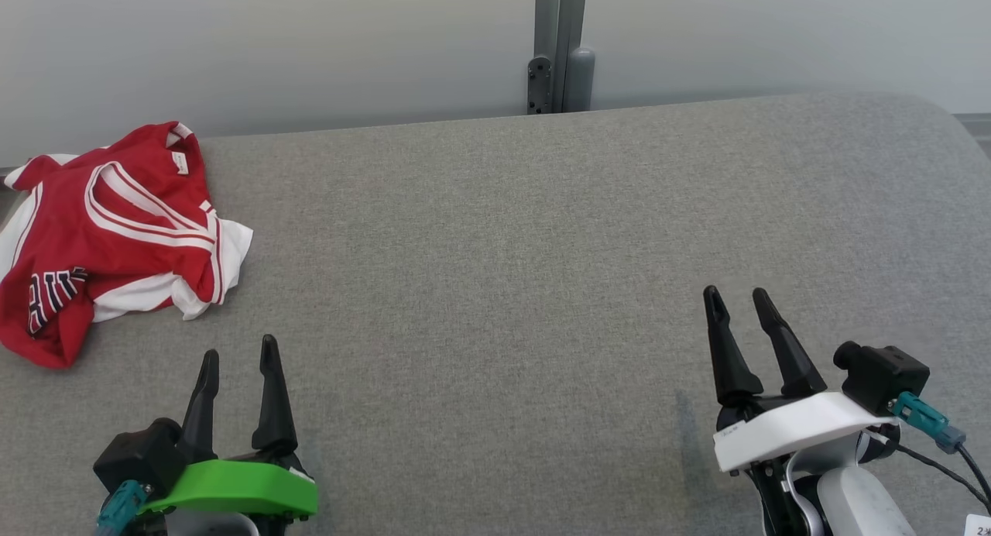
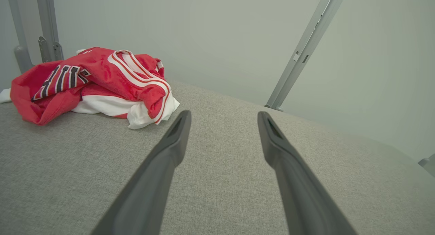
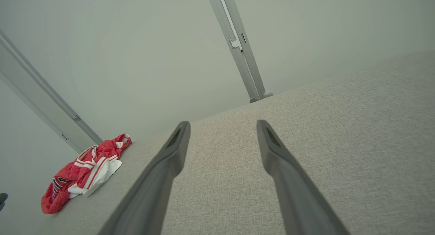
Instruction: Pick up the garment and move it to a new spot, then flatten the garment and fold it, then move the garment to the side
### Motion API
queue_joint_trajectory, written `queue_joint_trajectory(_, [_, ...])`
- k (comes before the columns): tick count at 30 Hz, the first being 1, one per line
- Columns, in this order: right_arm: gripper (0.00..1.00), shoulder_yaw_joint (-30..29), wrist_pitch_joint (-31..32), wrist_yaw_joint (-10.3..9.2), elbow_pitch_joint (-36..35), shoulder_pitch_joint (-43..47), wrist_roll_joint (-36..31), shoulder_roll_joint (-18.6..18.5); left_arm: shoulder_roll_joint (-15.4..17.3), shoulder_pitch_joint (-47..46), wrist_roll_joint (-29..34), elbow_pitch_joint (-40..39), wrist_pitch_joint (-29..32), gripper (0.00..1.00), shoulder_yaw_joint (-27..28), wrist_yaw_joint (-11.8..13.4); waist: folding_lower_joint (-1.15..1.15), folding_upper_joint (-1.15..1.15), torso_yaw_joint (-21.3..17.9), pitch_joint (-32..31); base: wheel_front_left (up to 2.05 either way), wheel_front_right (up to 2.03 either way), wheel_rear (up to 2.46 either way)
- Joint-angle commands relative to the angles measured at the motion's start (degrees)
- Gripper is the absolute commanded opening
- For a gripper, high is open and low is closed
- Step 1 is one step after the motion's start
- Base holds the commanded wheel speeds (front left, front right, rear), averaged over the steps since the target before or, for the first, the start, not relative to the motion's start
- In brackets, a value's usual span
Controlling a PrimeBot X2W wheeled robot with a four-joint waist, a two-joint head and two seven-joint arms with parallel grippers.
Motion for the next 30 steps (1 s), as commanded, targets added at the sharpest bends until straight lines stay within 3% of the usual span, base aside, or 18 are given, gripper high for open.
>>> queue_joint_trajectory(1, [1.0, 0.3, -0.5, 0.01, 0.0, -0.3, -1.8, -0.3, 0.5, 0.3, 1.5, -0.2, -0.5, 1.0, -0.2, 0.1, 0.0, 0.0, 0.0, 0.0, 0.0, 0.0, 0.0])
queue_joint_trajectory(30, [1.0, 1.5, -4.0, 0.02, 0.2, 0.4, -15.9, -0.4, 0.6, 1.9, 13.2, 1.4, -3.9, 1.0, -1.5, 0.7, 0.0, 0.0, 0.2, 0.1, 0.0, 0.0, 0.0])
